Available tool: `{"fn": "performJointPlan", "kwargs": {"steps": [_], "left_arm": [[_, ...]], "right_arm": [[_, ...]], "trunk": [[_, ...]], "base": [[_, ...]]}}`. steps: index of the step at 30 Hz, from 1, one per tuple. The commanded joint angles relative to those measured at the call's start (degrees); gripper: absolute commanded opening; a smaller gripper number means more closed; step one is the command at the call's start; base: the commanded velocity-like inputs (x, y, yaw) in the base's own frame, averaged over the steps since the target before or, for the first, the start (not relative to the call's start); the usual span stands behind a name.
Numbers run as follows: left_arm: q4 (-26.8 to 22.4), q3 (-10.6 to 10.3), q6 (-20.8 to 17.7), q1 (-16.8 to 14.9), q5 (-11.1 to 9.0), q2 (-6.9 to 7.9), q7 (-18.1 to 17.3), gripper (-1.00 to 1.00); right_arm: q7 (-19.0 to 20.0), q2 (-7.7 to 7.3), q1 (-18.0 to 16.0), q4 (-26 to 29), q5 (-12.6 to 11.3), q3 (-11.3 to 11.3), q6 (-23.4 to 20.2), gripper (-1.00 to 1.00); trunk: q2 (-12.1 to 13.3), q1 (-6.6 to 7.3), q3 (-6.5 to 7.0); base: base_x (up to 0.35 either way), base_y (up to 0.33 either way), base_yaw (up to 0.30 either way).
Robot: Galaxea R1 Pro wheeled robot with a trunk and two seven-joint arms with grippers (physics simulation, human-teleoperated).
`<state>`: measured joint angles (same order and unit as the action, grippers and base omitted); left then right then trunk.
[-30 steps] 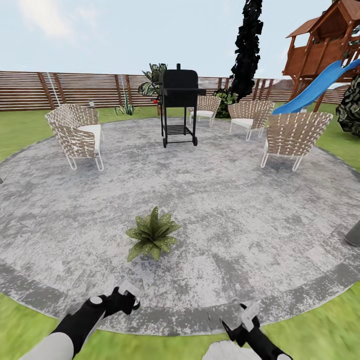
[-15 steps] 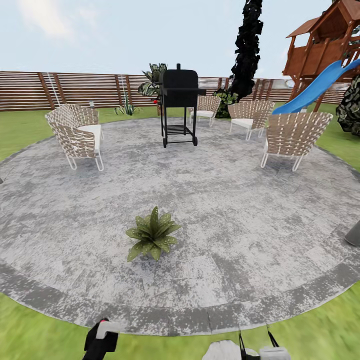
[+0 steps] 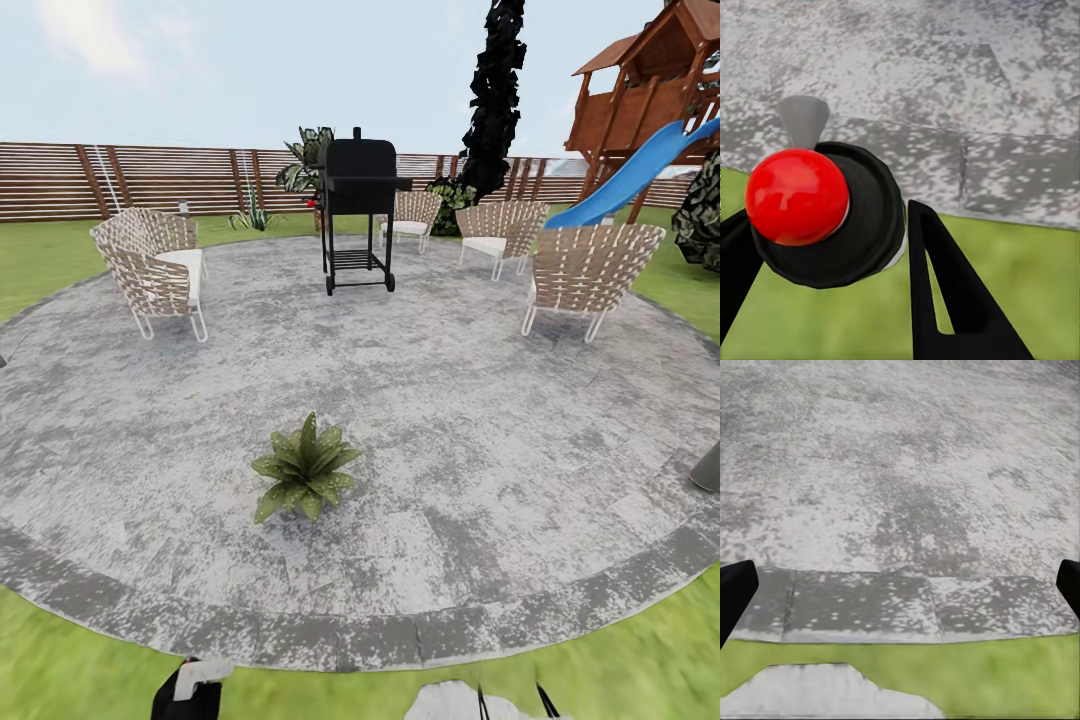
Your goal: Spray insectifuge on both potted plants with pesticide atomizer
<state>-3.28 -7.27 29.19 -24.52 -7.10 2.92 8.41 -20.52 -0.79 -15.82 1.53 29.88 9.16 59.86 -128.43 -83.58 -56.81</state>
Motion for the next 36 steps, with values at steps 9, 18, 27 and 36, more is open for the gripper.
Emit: {"fn": "performJointPlan", "kwargs": {"steps": [9, 18, 27, 36], "left_arm": [[0.03, -0.55, 0.17, 0.00, -0.58, 0.07, 0.12, -1.00], [0.03, -0.55, 0.17, 0.00, -0.52, 0.07, 0.12, -1.00], [-0.03, -0.55, 0.23, 0.00, -0.56, 0.07, 0.12, -1.00], [-0.27, -0.59, 0.17, 0.00, -0.55, -0.02, -0.63, -1.00]], "right_arm": [[-0.22, 0.00, 0.18, -0.19, 0.62, 0.42, 0.14, 1.00], [-0.16, 0.34, 0.23, -0.20, 0.52, 0.42, 0.14, 1.00], [-0.15, 1.31, 0.37, -0.23, 0.53, 0.42, 0.14, 1.00], [-0.13, 2.88, 0.35, -0.13, 0.45, 0.39, 0.14, 1.00]], "trunk": [[-0.02, 0.01, -0.05], [-0.02, 0.01, -0.05], [-0.02, 0.01, -0.05], [-0.02, 0.01, -0.05]], "base": [[0.000, 0.000, 0.000], [0.000, 0.000, 0.000], [0.000, 0.000, -0.166], [0.000, 0.000, -0.298]]}}
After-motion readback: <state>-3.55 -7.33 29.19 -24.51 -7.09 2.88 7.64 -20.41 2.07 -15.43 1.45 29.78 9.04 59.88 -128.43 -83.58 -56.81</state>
